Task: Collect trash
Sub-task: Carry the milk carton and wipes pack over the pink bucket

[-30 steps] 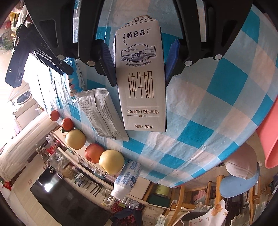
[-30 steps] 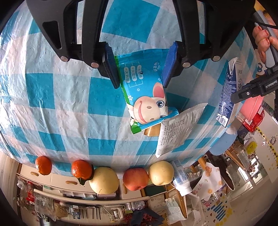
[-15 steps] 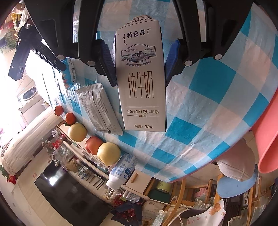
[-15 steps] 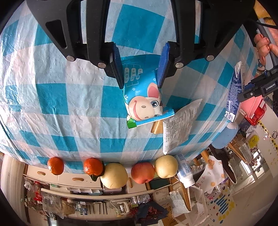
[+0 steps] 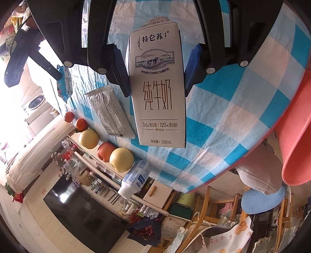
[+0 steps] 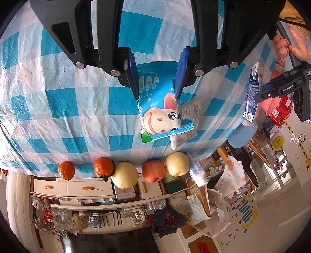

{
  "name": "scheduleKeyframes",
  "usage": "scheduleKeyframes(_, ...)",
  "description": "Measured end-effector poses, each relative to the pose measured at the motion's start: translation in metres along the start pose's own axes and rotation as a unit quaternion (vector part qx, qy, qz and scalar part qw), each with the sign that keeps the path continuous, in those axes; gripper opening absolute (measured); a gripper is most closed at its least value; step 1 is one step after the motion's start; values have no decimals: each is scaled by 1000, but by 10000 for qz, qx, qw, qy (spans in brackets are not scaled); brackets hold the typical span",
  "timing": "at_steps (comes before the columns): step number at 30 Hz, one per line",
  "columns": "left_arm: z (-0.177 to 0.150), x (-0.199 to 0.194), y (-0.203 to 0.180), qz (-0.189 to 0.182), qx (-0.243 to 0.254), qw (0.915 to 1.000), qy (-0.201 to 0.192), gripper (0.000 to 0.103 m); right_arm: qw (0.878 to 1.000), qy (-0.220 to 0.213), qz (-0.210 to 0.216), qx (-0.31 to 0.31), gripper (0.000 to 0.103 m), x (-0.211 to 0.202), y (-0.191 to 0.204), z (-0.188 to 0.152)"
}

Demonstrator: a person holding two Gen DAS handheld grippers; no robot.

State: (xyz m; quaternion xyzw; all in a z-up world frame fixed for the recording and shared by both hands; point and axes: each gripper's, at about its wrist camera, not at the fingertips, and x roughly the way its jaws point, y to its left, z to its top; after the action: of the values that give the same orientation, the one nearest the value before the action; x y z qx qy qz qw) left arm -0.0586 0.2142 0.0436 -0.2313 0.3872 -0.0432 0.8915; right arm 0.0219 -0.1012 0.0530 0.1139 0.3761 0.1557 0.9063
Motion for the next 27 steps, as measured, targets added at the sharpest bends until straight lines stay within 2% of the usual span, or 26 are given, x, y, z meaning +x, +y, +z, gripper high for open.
scheduleKeyframes(8,15,-24,16,-24,-49,9994,-354,55,9991,-191,383,-67,37,-10,40,11)
scheduleKeyframes(14,26,-45,43,82,-261,9975,-649,55,9958,-119,843,-334,37,-6,93,16)
scheduleKeyframes(21,41,-79,86,546,-526,9904,-1153,55,9866,72,1391,-846,37,9,175,19)
scheduleKeyframes(27,49,-107,136,951,-954,9794,-1506,55,9728,281,1883,-1321,37,30,252,19)
